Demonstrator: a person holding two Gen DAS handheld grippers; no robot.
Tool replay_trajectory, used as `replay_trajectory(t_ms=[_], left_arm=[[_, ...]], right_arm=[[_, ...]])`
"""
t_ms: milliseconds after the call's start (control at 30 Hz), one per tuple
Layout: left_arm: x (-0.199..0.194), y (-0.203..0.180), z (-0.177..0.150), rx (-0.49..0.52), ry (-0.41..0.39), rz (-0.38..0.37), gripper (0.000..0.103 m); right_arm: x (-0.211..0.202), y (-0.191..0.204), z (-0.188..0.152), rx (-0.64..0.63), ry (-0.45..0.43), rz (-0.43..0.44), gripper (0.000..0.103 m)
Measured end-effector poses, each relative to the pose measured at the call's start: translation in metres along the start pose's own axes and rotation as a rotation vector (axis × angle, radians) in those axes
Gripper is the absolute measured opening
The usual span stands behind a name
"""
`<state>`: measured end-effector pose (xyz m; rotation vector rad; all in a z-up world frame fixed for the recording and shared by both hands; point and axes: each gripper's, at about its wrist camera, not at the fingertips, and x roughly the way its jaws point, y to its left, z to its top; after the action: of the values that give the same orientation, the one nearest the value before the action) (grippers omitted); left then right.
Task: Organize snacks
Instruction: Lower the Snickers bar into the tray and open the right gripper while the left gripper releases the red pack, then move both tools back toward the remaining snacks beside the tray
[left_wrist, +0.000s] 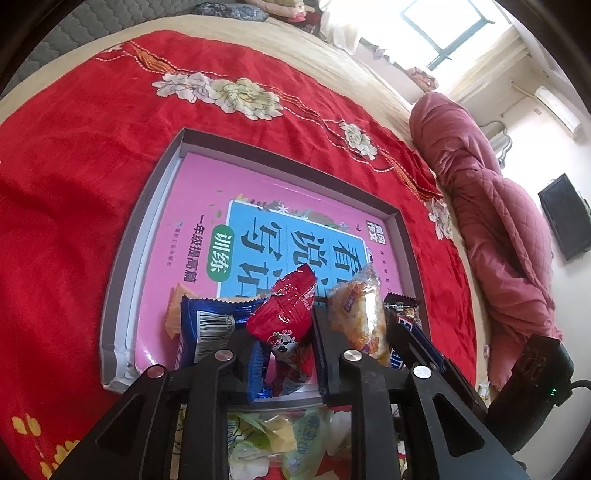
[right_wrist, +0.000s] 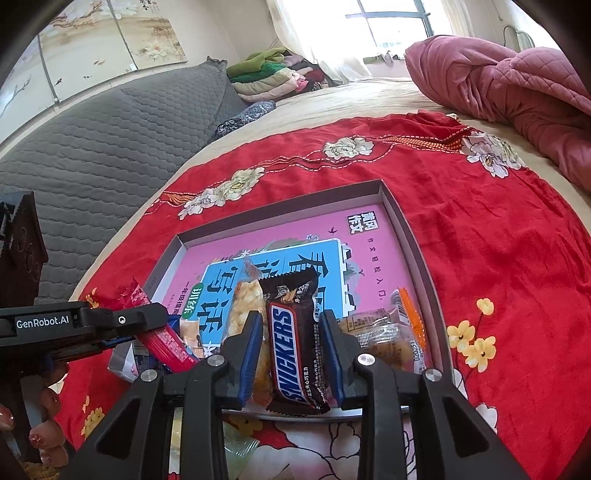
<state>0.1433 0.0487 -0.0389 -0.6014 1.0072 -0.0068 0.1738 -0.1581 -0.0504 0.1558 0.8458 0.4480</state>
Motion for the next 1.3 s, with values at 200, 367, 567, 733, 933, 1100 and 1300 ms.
replay_trajectory(t_ms=[200, 367, 567, 733, 933, 1100, 1300], left_arm=[[0.000, 0.002, 0.001, -0.004, 0.002, -0.011, 0.030], [-0.002, 0.001, -0.002, 0.000, 0.006, -0.002, 0.053], [-0.005, 0.007, -0.003, -0.017, 0.007, -0.005, 0.054], [-0.009, 0.010, -0.001, -0.020, 0.003, 0.002, 0.054], [-0.014, 0.007, -0.002, 0.009, -0.001, 0.029, 0.059], [-0.019, 0.004, -0.001, 0.043, -0.004, 0.042, 0.067], [-0.027, -0.003, -0.003, 0.090, -0.013, 0.056, 0.071]], right_arm=[[-0.006, 0.000, 0.001, 0.000, -0.015, -0.004, 0.038], [-0.009, -0.001, 0.001, 0.004, -0.019, -0.005, 0.038], [-0.014, -0.002, 0.001, 0.007, -0.026, -0.006, 0.038], [-0.015, -0.003, 0.001, 0.009, -0.028, -0.005, 0.038], [-0.018, -0.003, 0.001, 0.011, -0.030, -0.005, 0.044], [-0.022, -0.003, 0.000, 0.011, -0.033, -0.008, 0.045], [-0.030, -0.007, 0.001, 0.016, -0.047, -0.010, 0.054]])
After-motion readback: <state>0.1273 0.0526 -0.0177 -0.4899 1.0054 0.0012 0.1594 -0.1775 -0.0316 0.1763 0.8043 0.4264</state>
